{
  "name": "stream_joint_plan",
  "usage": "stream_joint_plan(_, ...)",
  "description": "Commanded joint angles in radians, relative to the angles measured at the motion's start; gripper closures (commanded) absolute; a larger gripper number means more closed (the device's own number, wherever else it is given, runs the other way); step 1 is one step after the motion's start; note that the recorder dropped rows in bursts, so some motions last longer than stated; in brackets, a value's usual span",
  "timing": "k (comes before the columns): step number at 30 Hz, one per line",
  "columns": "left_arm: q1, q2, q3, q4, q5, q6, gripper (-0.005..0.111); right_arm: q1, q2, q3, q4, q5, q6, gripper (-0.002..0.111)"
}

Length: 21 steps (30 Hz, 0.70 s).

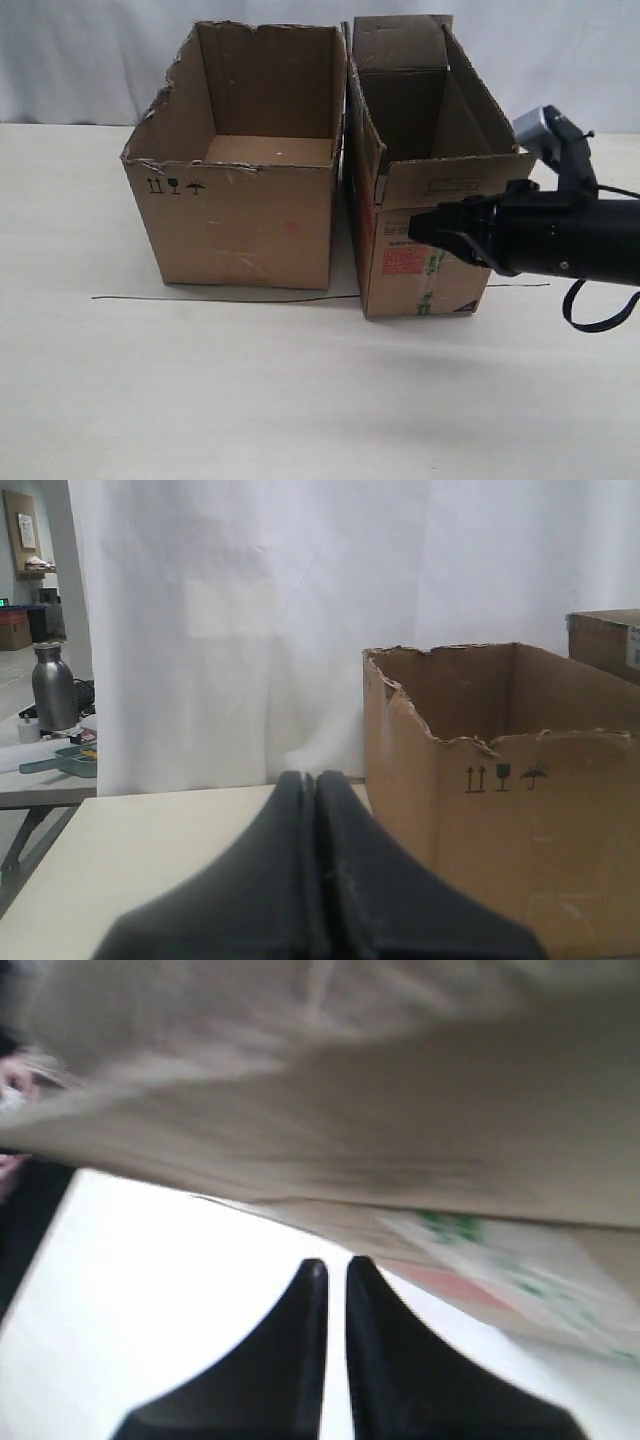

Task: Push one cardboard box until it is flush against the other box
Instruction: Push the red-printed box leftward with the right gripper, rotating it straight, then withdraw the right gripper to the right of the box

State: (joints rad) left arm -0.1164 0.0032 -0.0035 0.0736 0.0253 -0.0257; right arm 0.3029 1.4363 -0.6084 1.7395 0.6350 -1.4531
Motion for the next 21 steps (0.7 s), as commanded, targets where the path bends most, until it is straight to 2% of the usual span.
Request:
stream_joint_plan(1,0.004,-0.003,0.004,-0.005,-0.009,-0.005,0.107,0.002,-0.134,-0.007,-0.061,0.053,0.081,0.103)
stream_joint_plan(7,0.004,-0.003,0.004,-0.006,-0.009,-0.005,0.107,0.002,-0.385,-0.007,-0.115,-0.023,0.106,0.103)
stream_joint_plan(12,0.004,-0.003,0.004,-0.006,-0.009,-0.005,0.107,0.002,-0.589,-0.007,-0.221,-0.394,0.153,0.103)
stream_joint_plan(15,0.004,-0.003,0.004,-0.006,-0.009,-0.005,0.107,-0.014,-0.613,-0.007,-0.301,-0.523,0.225,0.103)
stream_joint_plan(18,0.004,-0.003,0.004,-0.006,-0.009,-0.005,0.107,-0.062,-0.579,-0.007,-0.319,-0.501,0.233,0.103)
stream_joint_plan(21,0.004,-0.003,0.004,-0.006,-0.009,-0.005,0.107,-0.132,-0.52,-0.007,-0.319,-0.366,0.233,0.103)
